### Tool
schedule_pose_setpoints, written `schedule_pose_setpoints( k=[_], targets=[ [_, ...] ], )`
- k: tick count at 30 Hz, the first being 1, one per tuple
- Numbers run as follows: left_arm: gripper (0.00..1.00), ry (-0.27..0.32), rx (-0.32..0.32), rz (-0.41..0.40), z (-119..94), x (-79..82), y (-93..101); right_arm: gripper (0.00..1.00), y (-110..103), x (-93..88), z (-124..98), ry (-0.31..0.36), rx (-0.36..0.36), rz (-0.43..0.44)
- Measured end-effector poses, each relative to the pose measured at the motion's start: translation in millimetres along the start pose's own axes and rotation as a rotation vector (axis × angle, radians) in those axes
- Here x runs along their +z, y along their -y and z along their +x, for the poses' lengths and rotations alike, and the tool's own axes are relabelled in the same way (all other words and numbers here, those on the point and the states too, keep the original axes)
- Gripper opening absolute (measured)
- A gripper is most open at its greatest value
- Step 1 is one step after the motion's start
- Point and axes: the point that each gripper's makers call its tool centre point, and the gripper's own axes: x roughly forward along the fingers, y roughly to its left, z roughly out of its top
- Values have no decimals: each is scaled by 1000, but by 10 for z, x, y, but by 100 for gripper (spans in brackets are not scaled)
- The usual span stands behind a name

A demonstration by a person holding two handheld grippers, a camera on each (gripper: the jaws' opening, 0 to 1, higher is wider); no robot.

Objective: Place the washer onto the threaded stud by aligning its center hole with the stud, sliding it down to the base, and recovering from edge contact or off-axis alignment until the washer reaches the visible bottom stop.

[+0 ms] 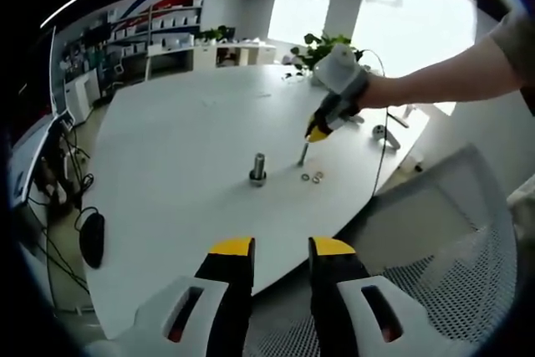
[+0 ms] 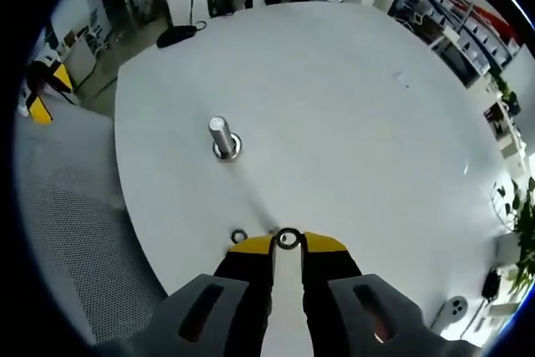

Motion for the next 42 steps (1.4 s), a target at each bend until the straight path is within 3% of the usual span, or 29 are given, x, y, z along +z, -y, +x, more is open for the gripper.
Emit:
schedule_pose_setpoints(
  k=[22,42],
  targets=[
    [23,-5,0,0,2,-12,-1,14,-63,-67,124,-36,15,-20],
    [23,-10,3,-8,5,-18,-13,14,-38,-194,480,-119,48,-10]
  ],
)
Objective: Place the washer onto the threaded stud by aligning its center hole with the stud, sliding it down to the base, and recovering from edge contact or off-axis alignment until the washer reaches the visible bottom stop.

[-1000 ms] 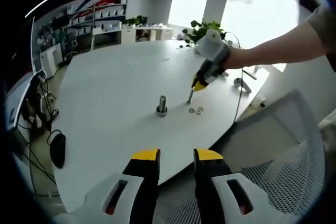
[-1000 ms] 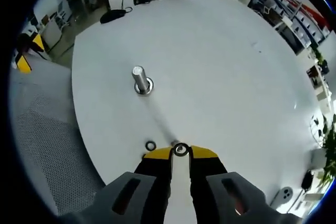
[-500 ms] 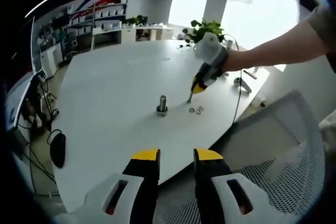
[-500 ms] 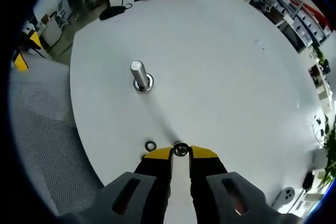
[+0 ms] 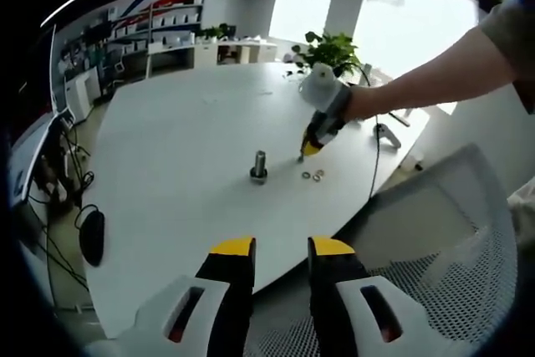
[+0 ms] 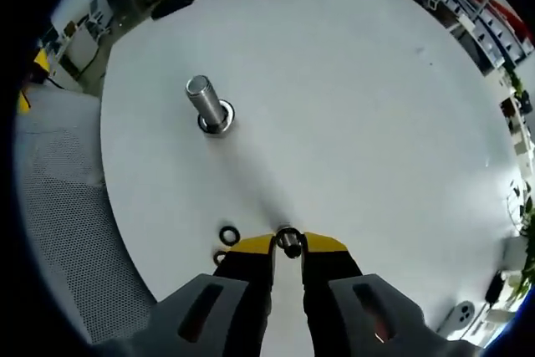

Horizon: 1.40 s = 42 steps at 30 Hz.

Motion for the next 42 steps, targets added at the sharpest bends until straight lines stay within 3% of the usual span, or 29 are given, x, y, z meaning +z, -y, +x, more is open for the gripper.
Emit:
schedule_pose_setpoints(
  k=[13,22,31,35,39,42],
  targets=[
    [22,7,13,-6,-10,18,-18,16,-26,-95,139,-27,25,23],
    [22,-7,11,-7,-1,-5,-15,18,4,-91,54,-8,10,53],
    [22,4,12,-7,-14,13,-20,19,-85,-245,-31,-20,21,61],
    [22,-2,7,0,-10,0,-11,19,-183,-292,-53,-7,33,36],
    [22,5,12,-2,-17,11,-23,19,-313,-376,-46,-33,62,-48],
    [22,7,8,-2,-18,16,-15,19,-354,-396,-42,-31,70,-53]
  ],
)
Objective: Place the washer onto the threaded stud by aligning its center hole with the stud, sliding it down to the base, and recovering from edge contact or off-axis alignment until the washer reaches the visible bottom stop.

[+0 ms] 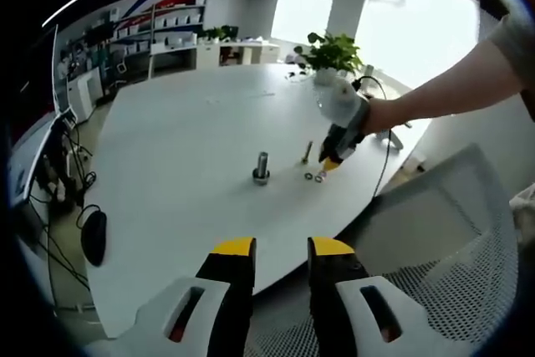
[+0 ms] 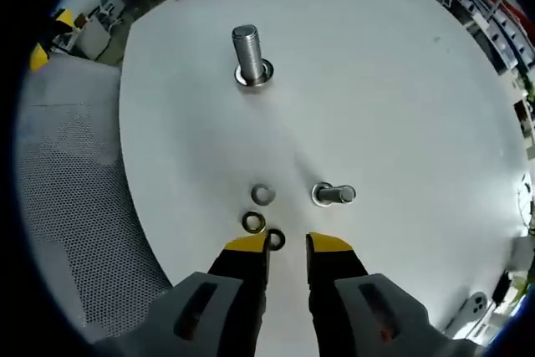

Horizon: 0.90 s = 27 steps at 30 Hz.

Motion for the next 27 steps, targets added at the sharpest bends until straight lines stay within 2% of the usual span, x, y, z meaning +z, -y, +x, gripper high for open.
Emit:
schedule_pose_setpoints(
  k=[12,16,19,22,27],
  targets=[
    [22,-2,1,6,3,-4,-4,19,-63,-26,47,-7,11,-34],
    [23,-9,1,2,9,-18,-4,19,-64,-90,97,-27,15,-42],
    [23,-5,-6,4,8,-11,11,18,-46,-88,111,-7,8,-32],
    [23,-17,-6,9,18,-31,12,18,-59,-87,105,0,6,-62],
    [23,-12,-8,12,16,-20,18,16,-50,-70,120,-42,3,-67]
  ],
)
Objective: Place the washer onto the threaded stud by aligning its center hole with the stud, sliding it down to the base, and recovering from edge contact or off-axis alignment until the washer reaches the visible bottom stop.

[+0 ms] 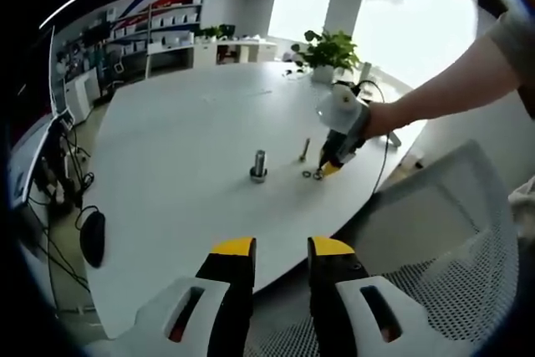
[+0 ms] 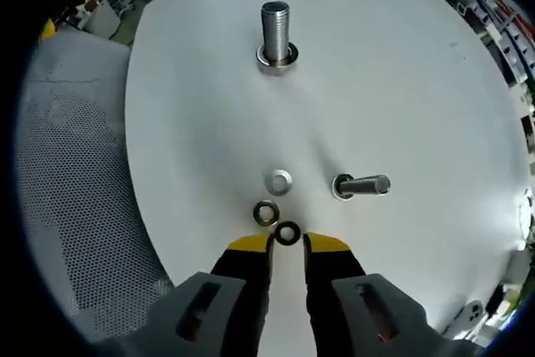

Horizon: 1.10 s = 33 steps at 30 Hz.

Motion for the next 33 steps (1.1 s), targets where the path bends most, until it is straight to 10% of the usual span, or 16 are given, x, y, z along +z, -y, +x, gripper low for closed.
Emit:
schedule_pose_setpoints(
  k=[33],
  targets=[
    [26,2,-18,8,4,-5,40,12,0,-10,-8,-78,10,-8]
  ],
)
